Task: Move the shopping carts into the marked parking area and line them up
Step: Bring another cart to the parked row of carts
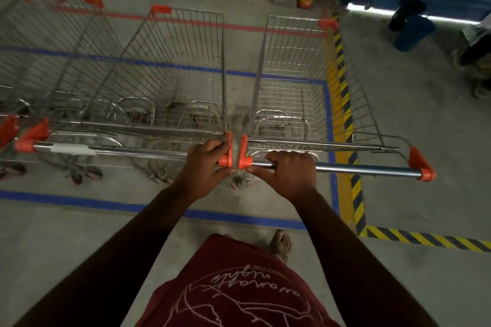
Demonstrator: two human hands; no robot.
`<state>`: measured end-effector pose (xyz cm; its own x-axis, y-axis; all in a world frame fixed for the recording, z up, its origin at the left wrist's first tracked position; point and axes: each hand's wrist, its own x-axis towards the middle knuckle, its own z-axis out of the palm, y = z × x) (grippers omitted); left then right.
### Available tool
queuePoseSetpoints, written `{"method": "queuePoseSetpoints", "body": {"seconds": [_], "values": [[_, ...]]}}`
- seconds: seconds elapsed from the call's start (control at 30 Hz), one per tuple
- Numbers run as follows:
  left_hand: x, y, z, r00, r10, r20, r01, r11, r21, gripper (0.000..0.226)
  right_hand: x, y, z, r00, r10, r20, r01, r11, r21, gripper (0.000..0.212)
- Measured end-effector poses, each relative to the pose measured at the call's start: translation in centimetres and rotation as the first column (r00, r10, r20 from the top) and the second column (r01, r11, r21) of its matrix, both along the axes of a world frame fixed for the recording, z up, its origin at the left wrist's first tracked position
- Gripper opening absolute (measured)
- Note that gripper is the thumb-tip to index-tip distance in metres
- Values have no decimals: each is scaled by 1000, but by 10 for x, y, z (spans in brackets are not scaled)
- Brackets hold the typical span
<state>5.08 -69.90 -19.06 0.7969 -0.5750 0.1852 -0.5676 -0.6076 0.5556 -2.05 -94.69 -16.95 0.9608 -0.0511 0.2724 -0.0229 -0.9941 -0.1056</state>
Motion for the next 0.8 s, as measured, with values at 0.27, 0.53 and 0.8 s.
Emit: {"method": "queuePoseSetpoints", "body": {"seconds": [0.27,0.53,0.8], "values": [[1,-2,-2,999,41,-21,-42,998,-51,85,-1,9,-4,1000,-23,-3,23,999,38,71],[-3,-2,-3,993,53,110,-57,998,27,81,0,12,-5,1000,-13,22,11,998,67,68],[-9,-3,2,981,63,184,-72,997,39,78,0,-1,-2,984,98,-150,-68,978,196,60]]}}
